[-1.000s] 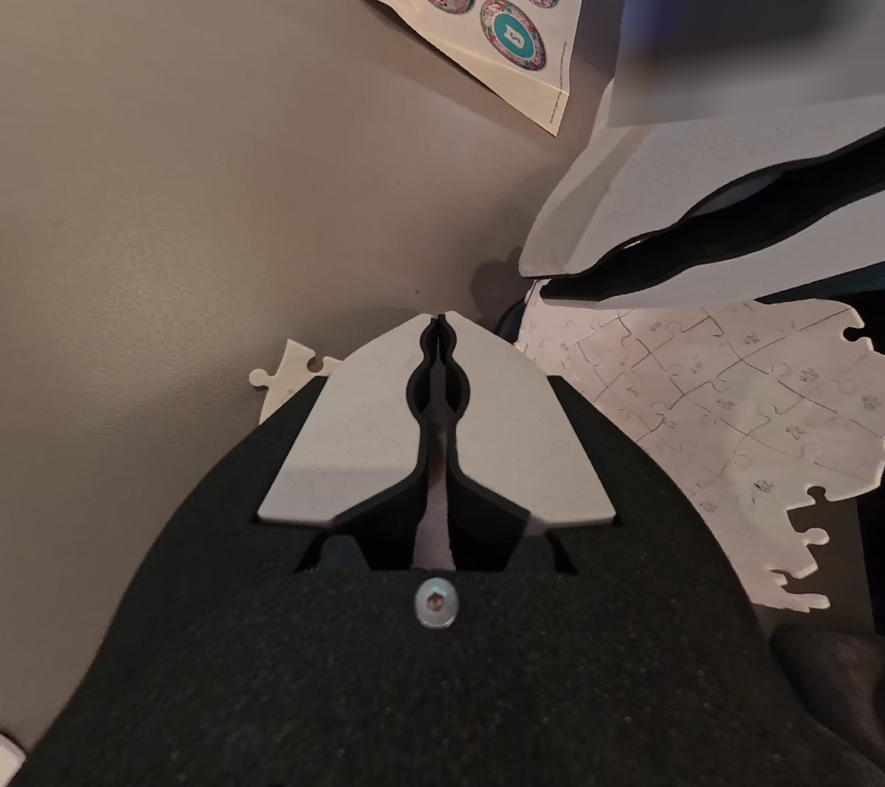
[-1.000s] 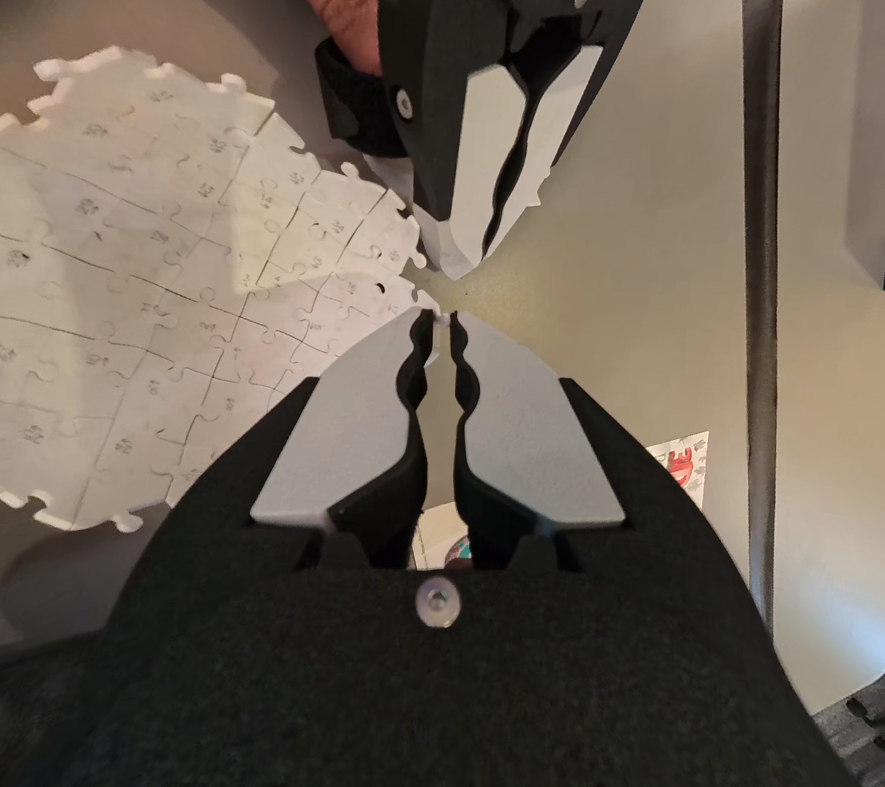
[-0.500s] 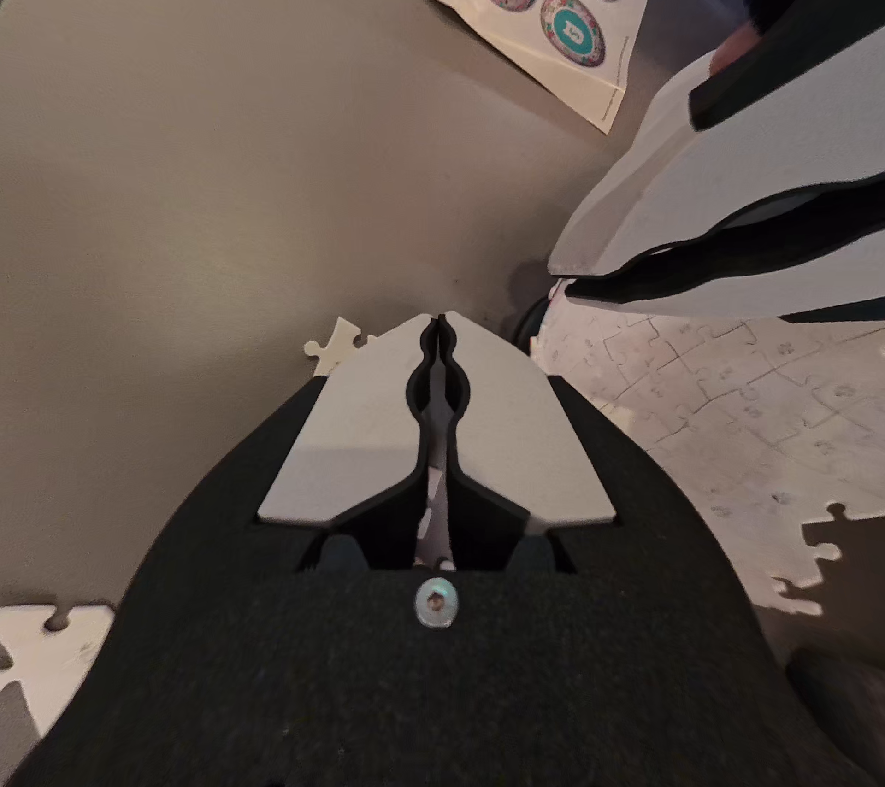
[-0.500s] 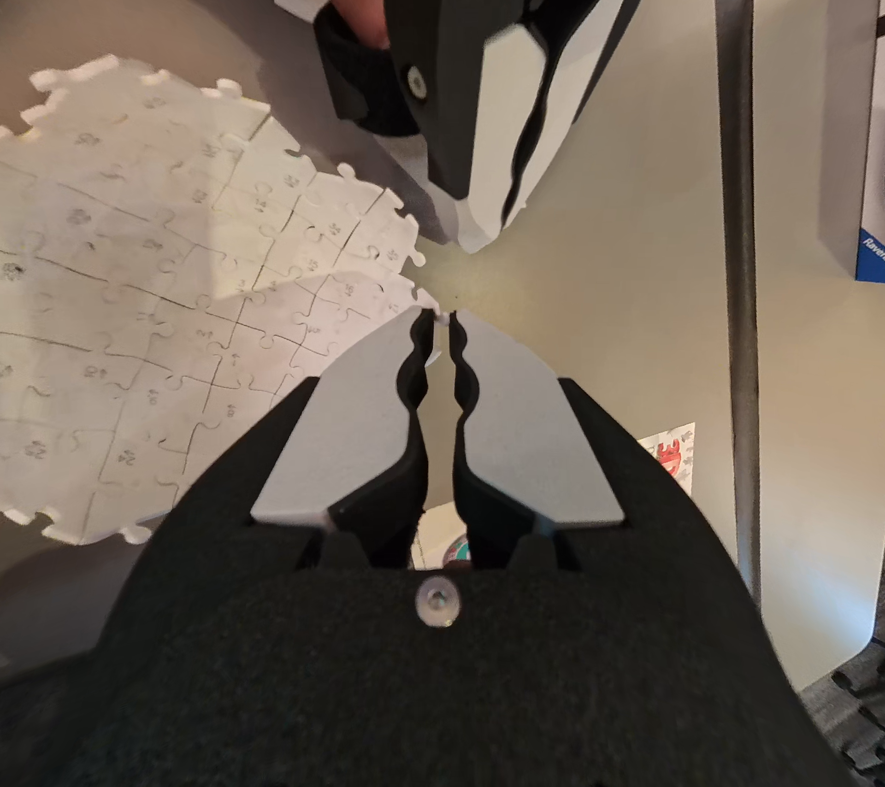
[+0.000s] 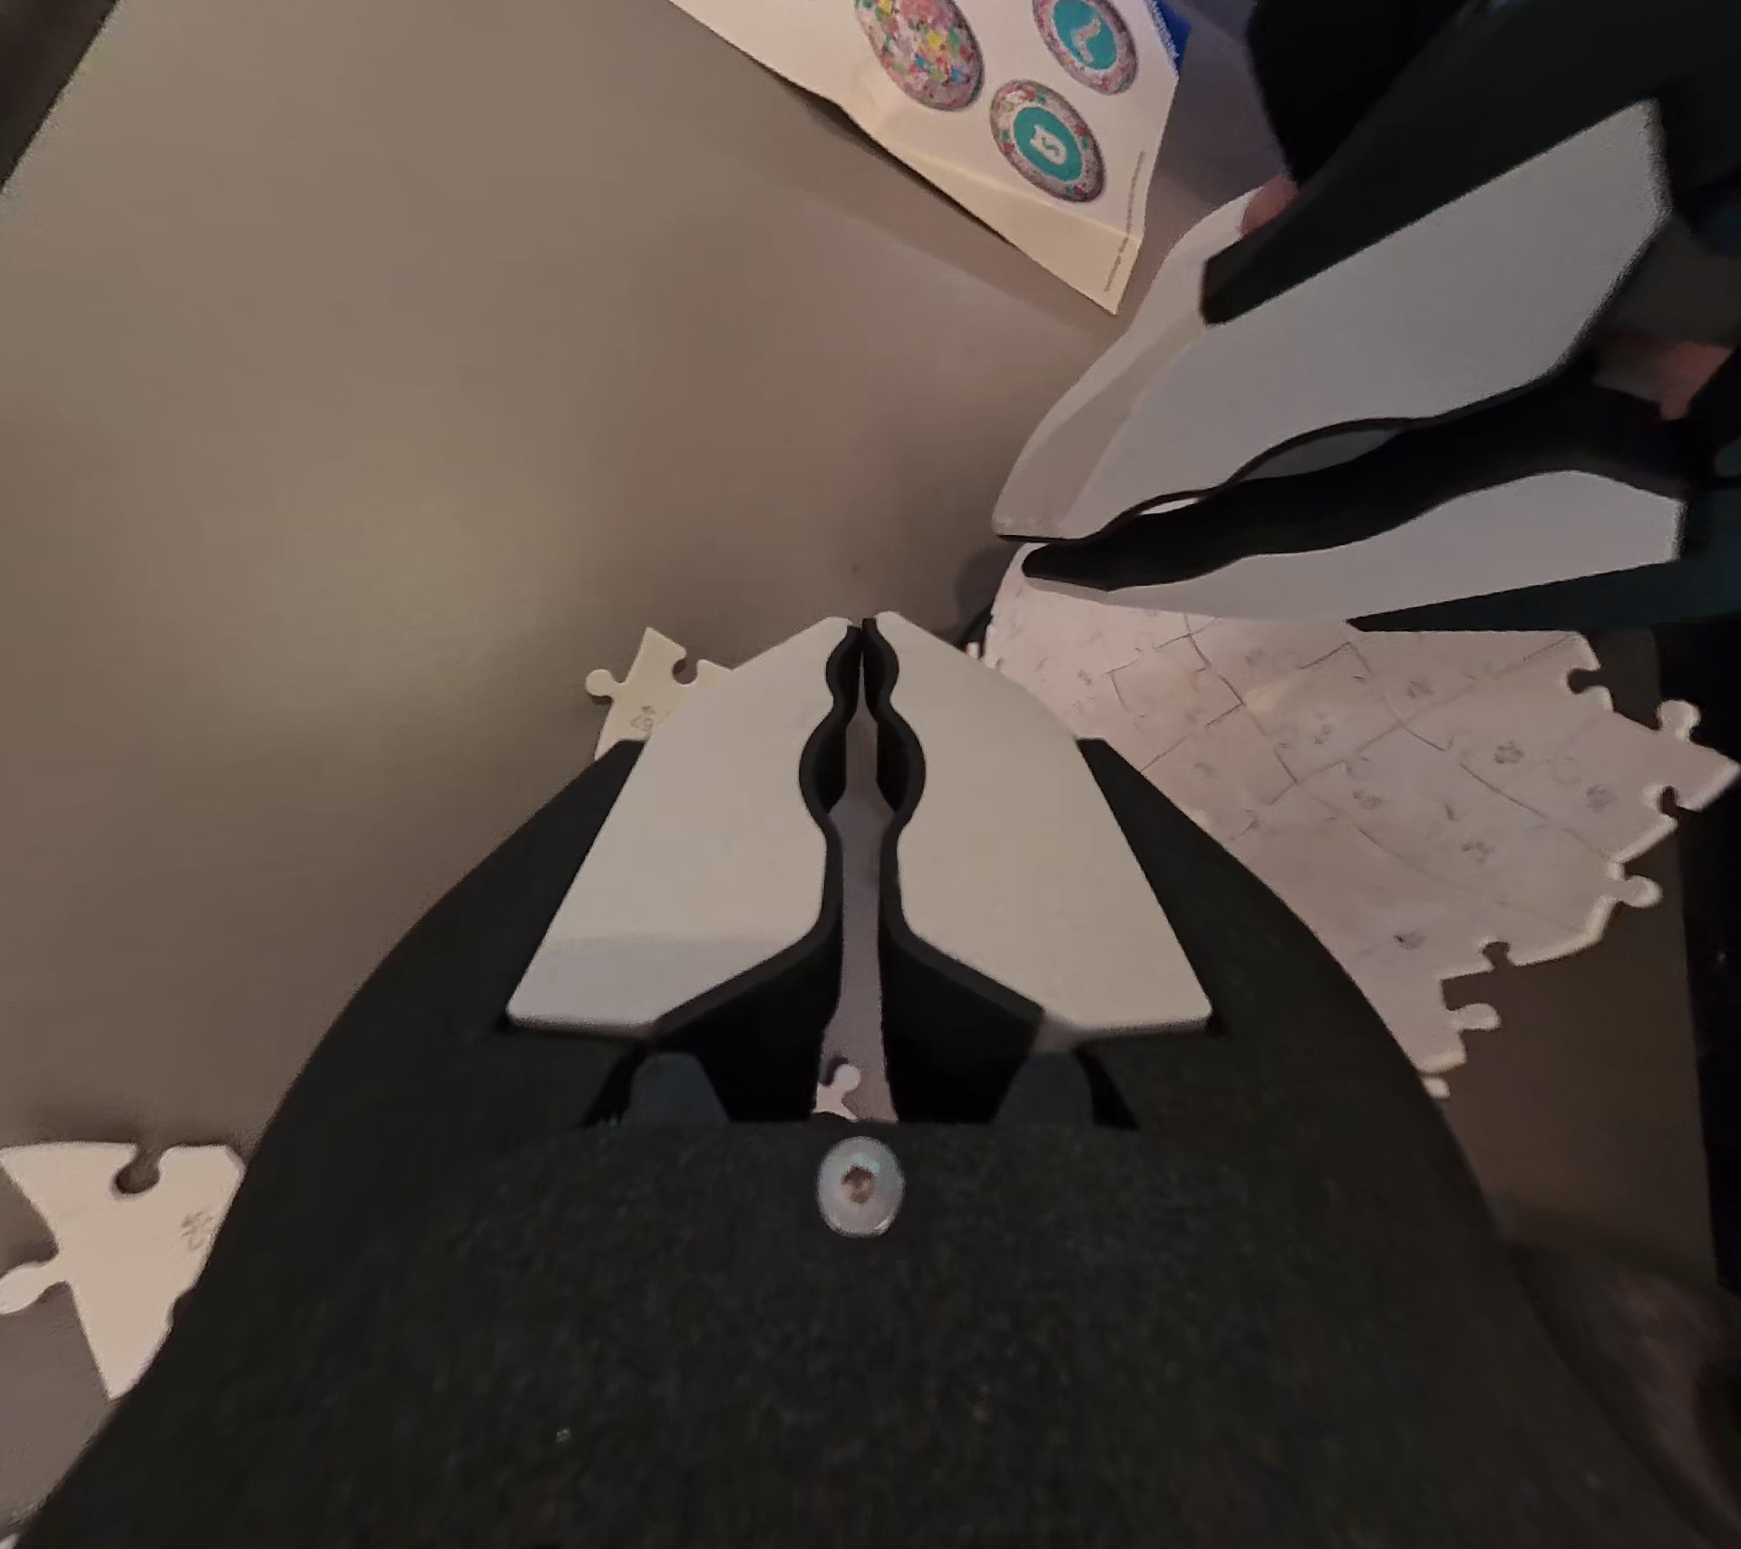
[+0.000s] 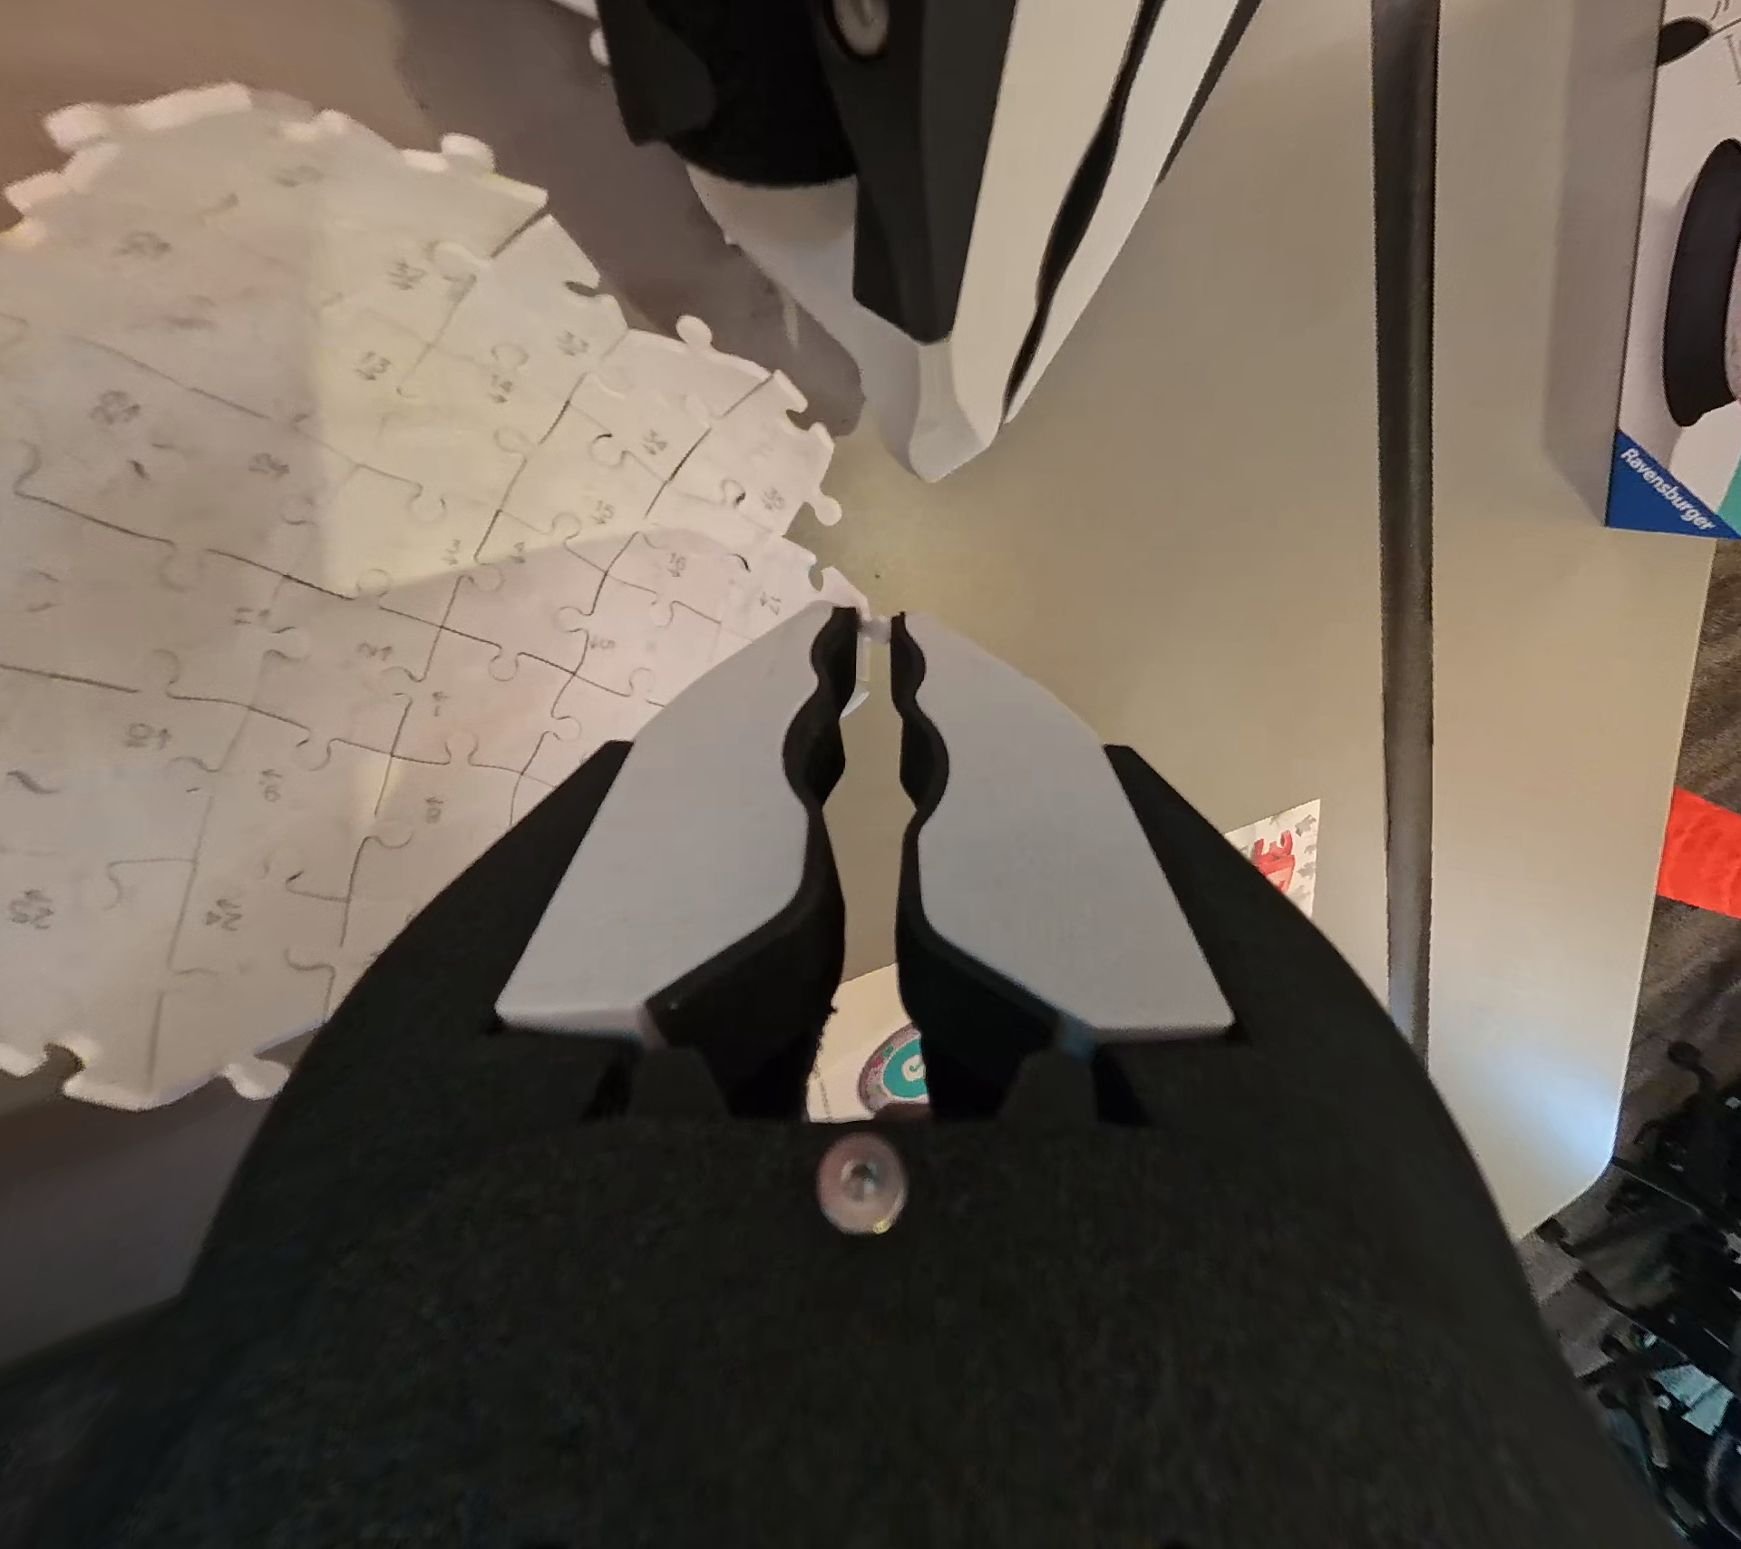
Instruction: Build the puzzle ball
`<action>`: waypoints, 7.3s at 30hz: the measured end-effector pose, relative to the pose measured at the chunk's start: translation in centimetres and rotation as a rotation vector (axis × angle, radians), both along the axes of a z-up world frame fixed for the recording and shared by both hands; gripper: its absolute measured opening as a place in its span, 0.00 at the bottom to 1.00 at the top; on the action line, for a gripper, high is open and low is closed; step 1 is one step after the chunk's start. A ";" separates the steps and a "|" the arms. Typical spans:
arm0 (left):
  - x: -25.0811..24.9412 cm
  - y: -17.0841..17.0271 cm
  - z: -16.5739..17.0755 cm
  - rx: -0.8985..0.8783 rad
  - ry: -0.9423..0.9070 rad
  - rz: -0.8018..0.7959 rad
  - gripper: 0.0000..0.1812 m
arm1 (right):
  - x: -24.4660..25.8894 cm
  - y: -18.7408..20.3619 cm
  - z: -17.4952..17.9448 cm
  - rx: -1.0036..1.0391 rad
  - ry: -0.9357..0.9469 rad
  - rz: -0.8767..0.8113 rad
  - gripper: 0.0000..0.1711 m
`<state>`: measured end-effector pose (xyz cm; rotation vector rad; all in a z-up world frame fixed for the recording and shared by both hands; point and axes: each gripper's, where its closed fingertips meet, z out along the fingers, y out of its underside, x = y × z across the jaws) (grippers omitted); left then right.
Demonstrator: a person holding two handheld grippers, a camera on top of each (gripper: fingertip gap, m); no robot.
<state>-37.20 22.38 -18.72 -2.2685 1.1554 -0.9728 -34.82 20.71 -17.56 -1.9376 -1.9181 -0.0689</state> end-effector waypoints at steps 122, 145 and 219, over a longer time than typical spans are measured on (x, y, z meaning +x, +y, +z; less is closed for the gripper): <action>8.8 -33.2 6.3 0.629 -0.141 0.476 0.20 | 14.5 -27.9 6.2 -0.178 1.092 0.167 0.00; 3.3 -7.2 9.1 0.544 0.624 -0.193 0.26 | 15.6 -25.2 6.2 -0.302 1.163 -0.001 0.05; 8.1 -17.7 18.6 1.755 1.083 -0.439 0.01 | 7.5 -14.5 17.9 -1.179 1.135 -0.158 0.21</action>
